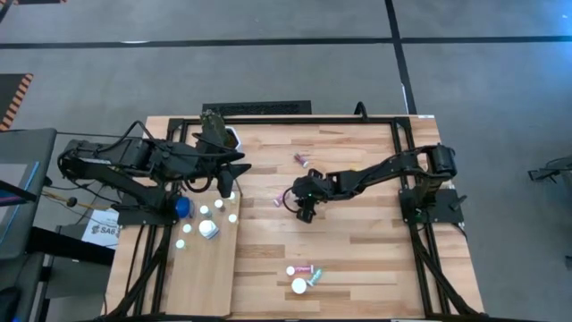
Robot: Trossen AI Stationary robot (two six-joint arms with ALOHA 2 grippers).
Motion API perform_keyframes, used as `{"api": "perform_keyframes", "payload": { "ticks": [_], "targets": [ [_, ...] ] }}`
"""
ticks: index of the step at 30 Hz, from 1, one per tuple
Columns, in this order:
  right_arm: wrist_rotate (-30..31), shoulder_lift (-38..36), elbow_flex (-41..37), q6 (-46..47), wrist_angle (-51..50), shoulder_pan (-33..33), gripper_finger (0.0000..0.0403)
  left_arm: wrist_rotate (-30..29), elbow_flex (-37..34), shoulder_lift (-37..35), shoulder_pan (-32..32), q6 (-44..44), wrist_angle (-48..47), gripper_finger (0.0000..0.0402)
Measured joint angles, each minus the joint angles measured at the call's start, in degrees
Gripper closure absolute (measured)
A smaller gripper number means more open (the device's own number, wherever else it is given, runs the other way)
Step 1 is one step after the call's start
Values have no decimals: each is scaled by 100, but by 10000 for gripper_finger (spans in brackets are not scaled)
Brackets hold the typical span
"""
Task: Pick and place medicine bottles onto shelf by color
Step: Move the light blue pill bottle to the middle of the table
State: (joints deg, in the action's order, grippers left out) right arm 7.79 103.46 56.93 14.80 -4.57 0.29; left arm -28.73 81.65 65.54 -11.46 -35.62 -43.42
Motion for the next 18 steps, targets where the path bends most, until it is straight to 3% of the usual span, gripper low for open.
{"api": "perform_keyframes", "payload": {
  "ticks": [9, 18],
  "targets": [
    [-46, 9, 160, 17, 21, -6, 250, -5, 0, 0, 0, 2, -93, 214],
    [-61, 9, 520, 16, -254, -11, 195, -7, 0, 0, 0, 4, -105, 214]
  ]
}}
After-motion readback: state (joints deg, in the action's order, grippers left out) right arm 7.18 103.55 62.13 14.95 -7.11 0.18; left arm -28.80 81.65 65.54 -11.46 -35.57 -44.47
